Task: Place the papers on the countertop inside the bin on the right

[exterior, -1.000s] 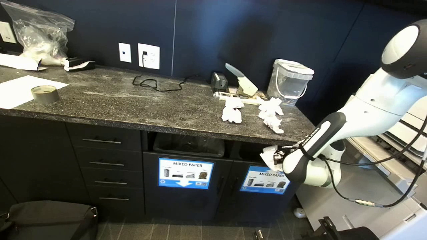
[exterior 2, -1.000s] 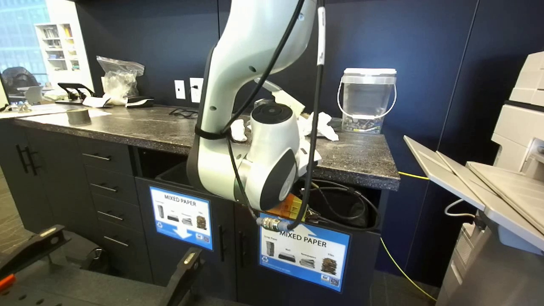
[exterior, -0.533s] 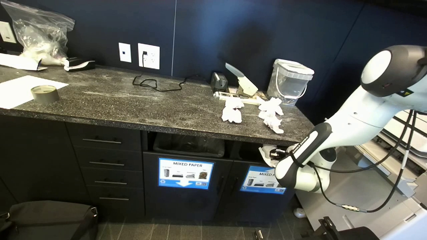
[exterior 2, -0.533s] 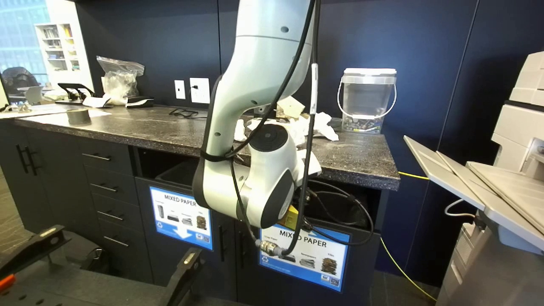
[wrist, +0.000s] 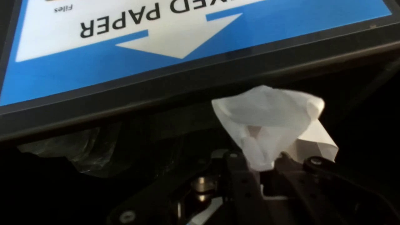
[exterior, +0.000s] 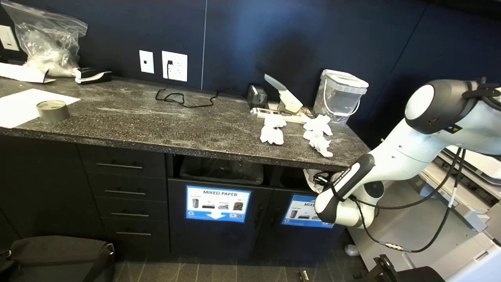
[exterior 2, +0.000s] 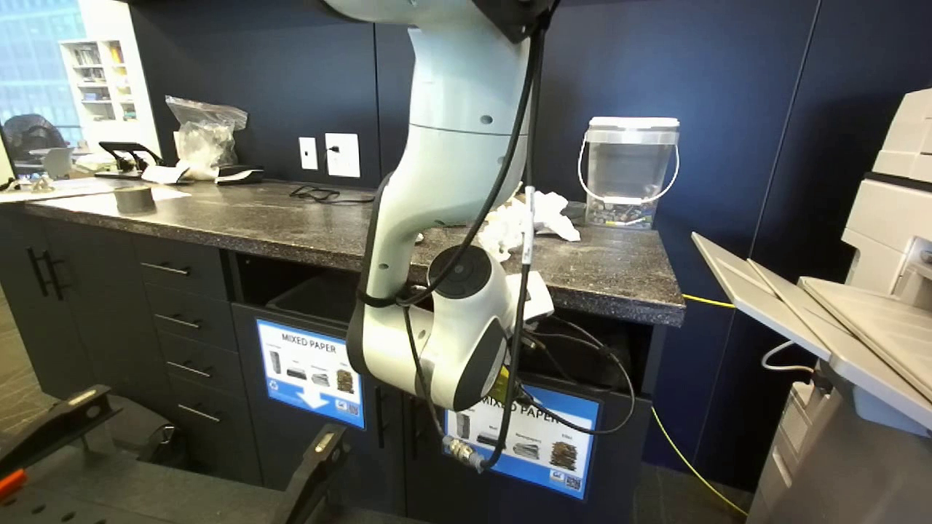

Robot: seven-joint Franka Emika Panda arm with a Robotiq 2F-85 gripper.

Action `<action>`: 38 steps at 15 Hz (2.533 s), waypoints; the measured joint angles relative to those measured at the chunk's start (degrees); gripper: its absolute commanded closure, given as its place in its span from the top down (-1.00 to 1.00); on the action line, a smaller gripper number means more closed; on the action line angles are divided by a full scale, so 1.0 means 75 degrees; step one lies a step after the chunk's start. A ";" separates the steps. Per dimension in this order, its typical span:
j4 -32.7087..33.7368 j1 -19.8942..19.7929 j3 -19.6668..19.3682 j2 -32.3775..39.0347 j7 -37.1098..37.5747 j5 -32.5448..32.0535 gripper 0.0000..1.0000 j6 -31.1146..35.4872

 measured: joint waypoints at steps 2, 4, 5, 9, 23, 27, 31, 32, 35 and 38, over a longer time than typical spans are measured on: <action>0.0368 0.0075 -0.0008 0.0218 0.0058 0.0034 -0.73 -0.0011; 0.0719 0.0135 -0.0009 0.0433 0.0147 0.0045 -0.73 -0.0033; 0.0886 0.0157 -0.0009 0.0537 0.0180 0.0046 -0.73 -0.0049; 0.1441 0.0219 -0.0009 0.0871 0.0254 0.0046 -0.74 -0.0083; 0.1935 0.0480 -0.0192 0.1096 0.0279 0.0308 1.00 -0.0541; 0.1898 0.0588 -0.0389 0.1055 0.0223 0.0308 1.00 -0.0552; 0.1662 0.0720 -0.0641 0.0808 0.0053 0.0305 1.00 -0.0663; 0.1537 0.0753 -0.0703 0.0690 0.0000 0.0304 1.00 -0.0694; 0.0918 0.0774 -0.0830 0.0187 -0.0088 0.0126 1.00 -0.1165; 0.0122 0.0732 -0.0888 -0.0554 -0.0161 -0.0182 1.00 -0.1935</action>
